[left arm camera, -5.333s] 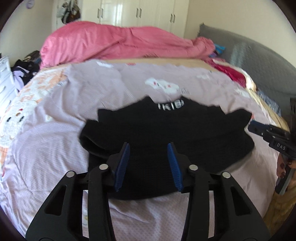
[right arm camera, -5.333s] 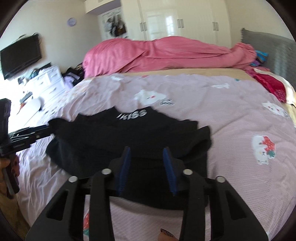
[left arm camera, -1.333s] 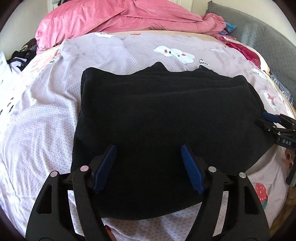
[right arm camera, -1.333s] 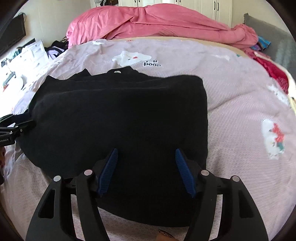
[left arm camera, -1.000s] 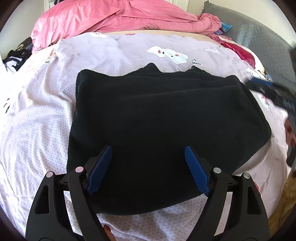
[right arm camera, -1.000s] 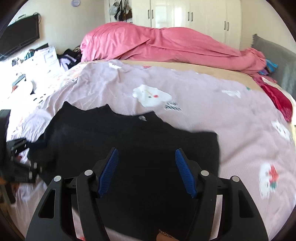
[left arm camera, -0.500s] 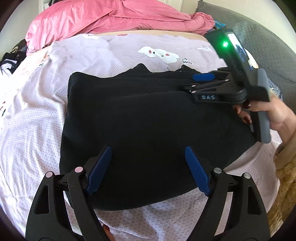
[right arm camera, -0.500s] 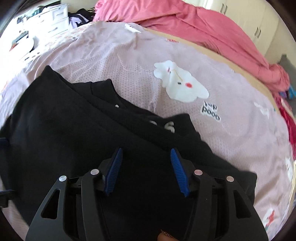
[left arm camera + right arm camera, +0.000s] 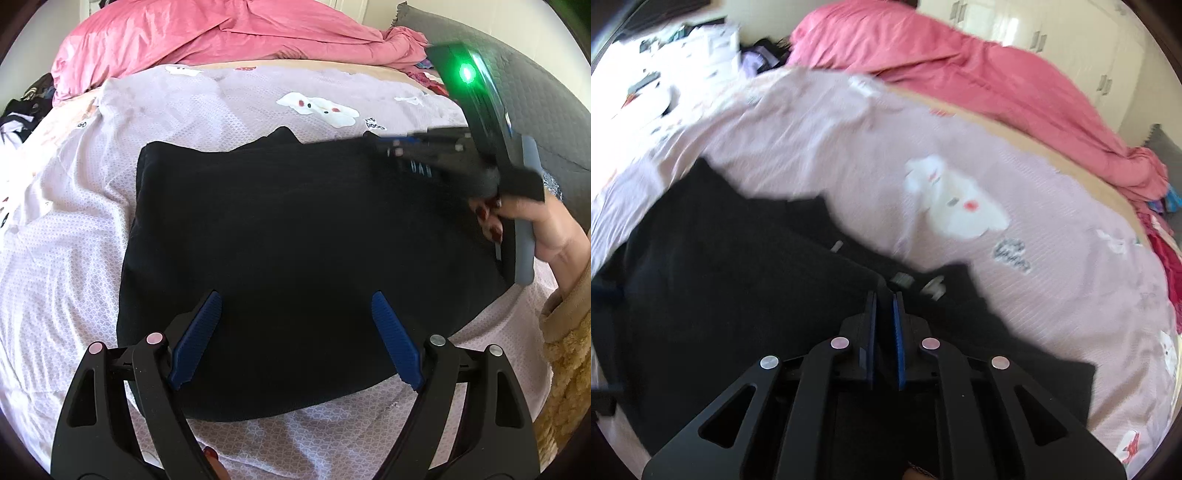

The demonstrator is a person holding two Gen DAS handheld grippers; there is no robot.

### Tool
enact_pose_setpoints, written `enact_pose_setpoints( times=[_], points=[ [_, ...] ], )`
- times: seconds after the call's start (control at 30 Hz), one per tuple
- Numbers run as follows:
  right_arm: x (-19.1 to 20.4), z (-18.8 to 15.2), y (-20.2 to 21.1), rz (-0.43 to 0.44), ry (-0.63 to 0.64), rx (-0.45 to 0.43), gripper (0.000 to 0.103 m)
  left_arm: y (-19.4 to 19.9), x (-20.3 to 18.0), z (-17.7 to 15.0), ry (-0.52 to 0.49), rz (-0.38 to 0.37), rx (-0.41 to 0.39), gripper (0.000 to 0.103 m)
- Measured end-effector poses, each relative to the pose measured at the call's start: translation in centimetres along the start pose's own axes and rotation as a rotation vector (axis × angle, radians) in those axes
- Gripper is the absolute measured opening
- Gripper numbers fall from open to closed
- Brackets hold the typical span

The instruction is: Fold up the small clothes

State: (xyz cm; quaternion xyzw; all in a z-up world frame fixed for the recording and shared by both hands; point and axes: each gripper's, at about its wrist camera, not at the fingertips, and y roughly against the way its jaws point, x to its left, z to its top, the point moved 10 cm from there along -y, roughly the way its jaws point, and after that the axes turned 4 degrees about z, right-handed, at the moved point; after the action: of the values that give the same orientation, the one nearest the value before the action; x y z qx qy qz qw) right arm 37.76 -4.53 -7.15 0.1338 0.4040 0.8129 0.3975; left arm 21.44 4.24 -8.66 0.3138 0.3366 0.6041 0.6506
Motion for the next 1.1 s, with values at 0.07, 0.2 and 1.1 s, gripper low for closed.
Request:
enact_pose_setpoints(
  times=[0.07, 0.2, 1.1],
  points=[
    [0.1, 0.3, -1.0, -0.016, 0.000, 0.019, 0.008, -0.1, 0.1, 0.0, 0.000, 0.002, 0.001, 0.076],
    [-0.2, -0.1, -2.3, -0.083, 0.032, 0.053, 0.024, -0.2, 0.2, 0.1, -0.005, 0.009, 0.003, 0.076],
    [-10.2, -12.2, 5.0, -0.186, -0.330, 0.064, 0.050, -0.9, 4.2, 1.3, 0.081, 0.075, -0.003, 0.078]
  ],
)
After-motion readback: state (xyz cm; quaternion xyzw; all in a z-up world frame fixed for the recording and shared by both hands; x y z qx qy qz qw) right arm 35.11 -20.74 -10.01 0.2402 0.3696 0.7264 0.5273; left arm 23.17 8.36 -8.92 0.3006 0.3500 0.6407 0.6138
